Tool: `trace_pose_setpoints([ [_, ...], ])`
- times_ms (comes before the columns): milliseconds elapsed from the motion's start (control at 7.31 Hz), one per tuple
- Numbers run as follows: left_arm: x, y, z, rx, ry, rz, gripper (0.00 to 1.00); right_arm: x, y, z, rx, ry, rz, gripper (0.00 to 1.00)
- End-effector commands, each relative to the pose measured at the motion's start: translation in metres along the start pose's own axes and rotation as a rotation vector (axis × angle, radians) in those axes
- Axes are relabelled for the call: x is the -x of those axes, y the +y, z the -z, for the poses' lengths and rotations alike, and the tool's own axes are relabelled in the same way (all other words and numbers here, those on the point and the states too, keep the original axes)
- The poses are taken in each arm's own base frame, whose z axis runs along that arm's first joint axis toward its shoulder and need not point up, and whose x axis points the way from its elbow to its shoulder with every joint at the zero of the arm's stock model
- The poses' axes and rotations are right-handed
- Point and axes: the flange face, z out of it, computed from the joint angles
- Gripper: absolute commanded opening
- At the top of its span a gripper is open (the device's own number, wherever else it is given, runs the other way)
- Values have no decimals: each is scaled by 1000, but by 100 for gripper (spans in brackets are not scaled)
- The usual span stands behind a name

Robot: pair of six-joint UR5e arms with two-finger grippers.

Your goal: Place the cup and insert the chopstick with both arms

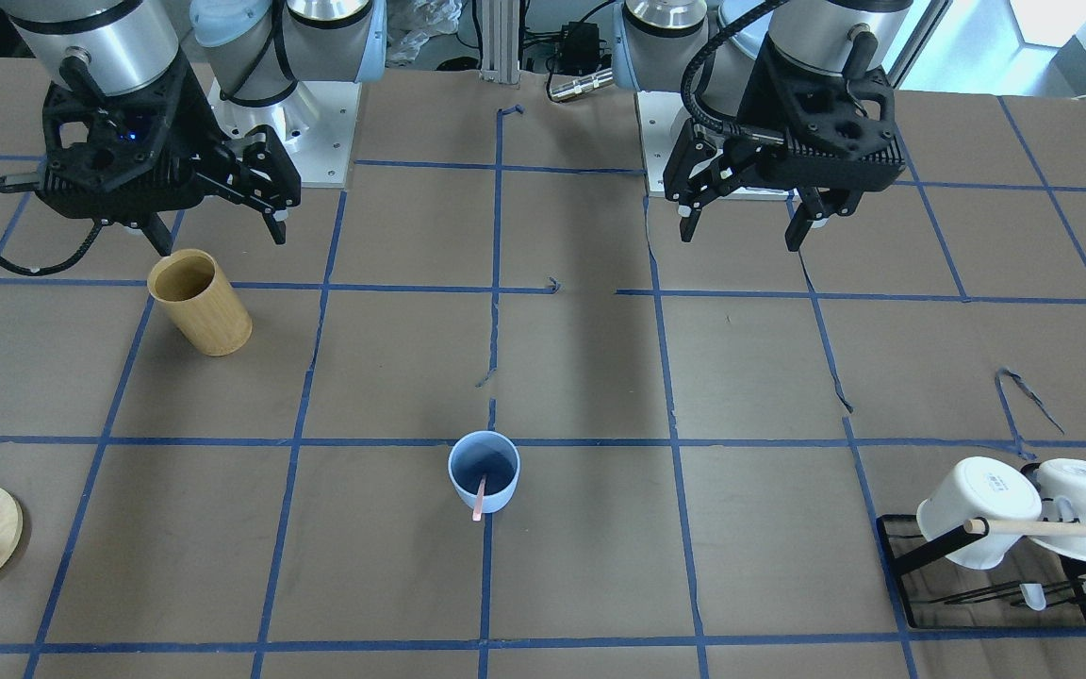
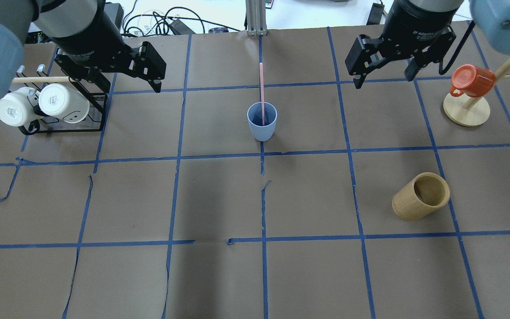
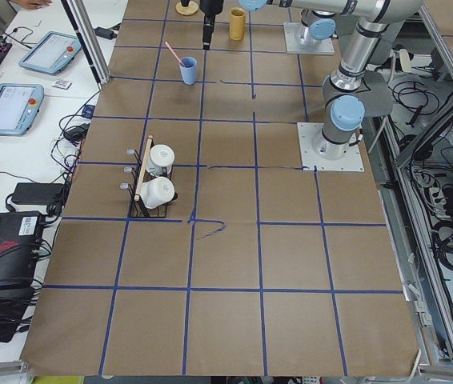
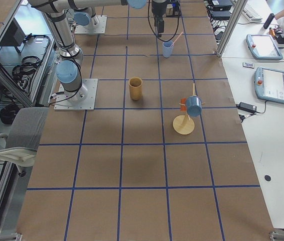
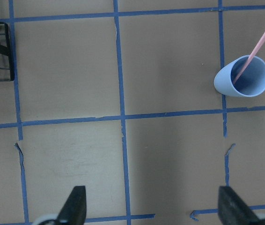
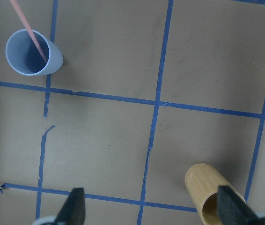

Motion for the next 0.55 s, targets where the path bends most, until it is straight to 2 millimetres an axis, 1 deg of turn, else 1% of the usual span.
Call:
trace_pose_setpoints([
  [0, 0, 0, 1, -1, 2, 0, 100, 0, 6, -2, 5, 4, -4, 100],
  [411, 0, 1, 0, 1, 2, -1, 100, 0, 7, -2, 1, -3, -10, 100],
])
